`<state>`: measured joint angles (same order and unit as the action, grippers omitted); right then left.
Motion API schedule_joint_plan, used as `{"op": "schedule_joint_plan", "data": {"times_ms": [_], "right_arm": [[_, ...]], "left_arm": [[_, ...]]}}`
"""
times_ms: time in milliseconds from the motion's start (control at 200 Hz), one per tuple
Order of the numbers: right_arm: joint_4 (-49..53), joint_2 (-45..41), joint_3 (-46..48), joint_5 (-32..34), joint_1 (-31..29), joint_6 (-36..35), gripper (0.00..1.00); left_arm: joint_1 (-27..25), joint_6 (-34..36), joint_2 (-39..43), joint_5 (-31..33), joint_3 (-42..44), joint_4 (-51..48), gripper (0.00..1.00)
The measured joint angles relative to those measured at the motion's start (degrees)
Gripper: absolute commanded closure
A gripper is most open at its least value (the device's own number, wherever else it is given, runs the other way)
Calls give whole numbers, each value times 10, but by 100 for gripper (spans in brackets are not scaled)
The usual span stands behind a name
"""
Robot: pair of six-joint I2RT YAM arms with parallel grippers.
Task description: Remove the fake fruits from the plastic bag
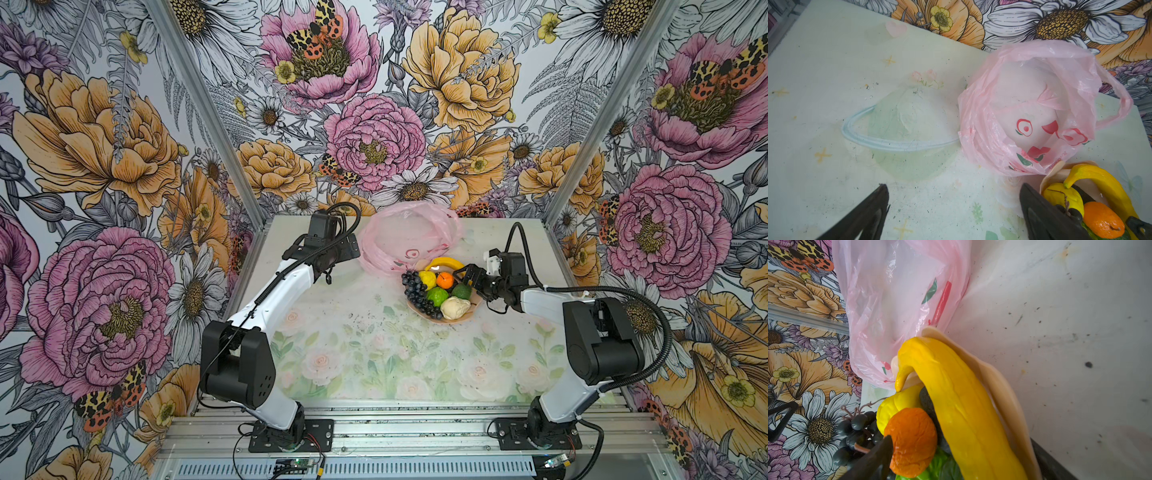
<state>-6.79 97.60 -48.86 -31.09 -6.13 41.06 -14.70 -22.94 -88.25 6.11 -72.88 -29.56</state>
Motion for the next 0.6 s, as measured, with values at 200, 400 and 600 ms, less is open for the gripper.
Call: {"op": "schedule_joint_plan", "data": {"times_ms": [200,400,600], "right_arm": [[-5,22,-12,-3,-21,1,10],[-25,44,-29,-3,-50,11,11],[-46,71,-48,-2,-87,31,10]], "left_arm": [[5,-17,54,21,60,17,2],[24,-35,93,29,104,33,2],[49,-47,100,29,149,35,2]]}}
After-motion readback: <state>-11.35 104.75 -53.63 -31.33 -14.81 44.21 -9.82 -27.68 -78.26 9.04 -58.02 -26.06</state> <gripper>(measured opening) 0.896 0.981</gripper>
